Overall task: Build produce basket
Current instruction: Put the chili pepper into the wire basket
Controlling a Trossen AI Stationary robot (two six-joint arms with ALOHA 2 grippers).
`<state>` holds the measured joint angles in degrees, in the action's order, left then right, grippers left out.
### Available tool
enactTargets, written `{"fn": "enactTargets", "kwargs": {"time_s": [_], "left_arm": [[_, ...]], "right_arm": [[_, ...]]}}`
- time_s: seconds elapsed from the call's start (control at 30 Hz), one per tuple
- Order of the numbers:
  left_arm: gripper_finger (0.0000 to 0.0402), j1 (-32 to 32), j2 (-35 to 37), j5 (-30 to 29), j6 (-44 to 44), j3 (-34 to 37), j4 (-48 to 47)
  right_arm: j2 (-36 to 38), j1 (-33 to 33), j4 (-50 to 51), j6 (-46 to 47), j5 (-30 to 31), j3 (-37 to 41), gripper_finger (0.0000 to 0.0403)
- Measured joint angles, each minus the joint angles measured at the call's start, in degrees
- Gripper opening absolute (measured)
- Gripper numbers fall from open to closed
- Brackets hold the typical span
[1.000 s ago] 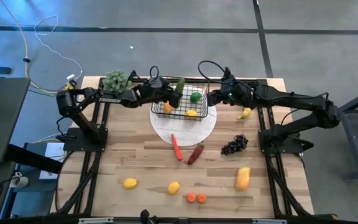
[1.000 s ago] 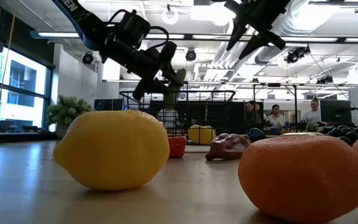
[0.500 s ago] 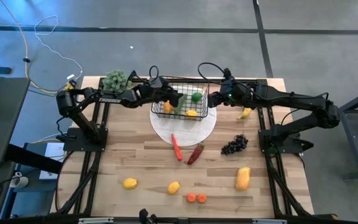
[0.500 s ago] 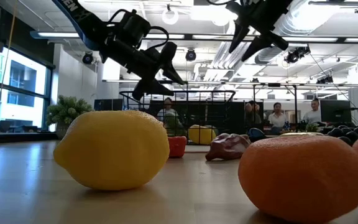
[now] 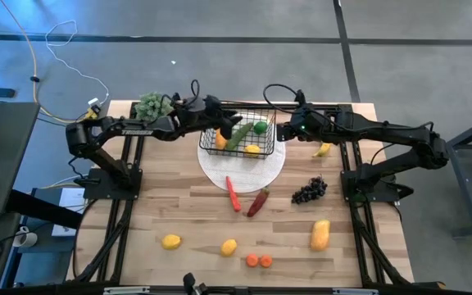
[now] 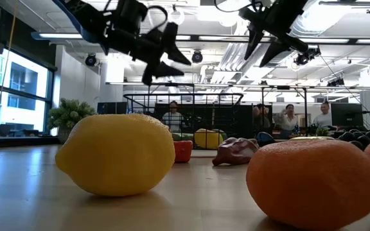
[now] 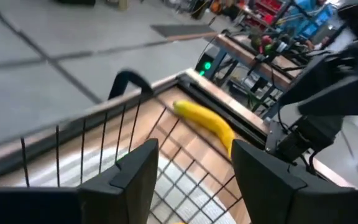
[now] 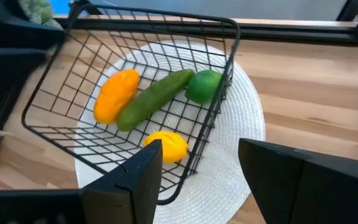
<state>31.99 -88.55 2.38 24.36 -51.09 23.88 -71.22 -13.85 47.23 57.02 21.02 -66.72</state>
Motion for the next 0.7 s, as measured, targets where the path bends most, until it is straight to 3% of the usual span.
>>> {"fn": "enactTargets", "kwargs": {"time_s": [0.23, 0.43, 0.7], "left_arm": [[0.0188, 0.0, 7.3, 2.4, -10.8, 0.0, -2.3], [0.0188, 0.0, 14.5, 2.1, -18.5, 0.0, -12.1], [0.0188, 0.0, 21.4, 1.9, -24.1, 0.0, -22.0]], "right_arm": [[1.7, 0.8, 3.2, 5.2, -1.8, 0.0, 0.0193], [1.9, 4.5, 6.9, 11.9, -7.8, 0.0, 0.0193], [1.6, 10.6, 7.4, 21.9, -10.8, 0.0, 0.0193]]}}
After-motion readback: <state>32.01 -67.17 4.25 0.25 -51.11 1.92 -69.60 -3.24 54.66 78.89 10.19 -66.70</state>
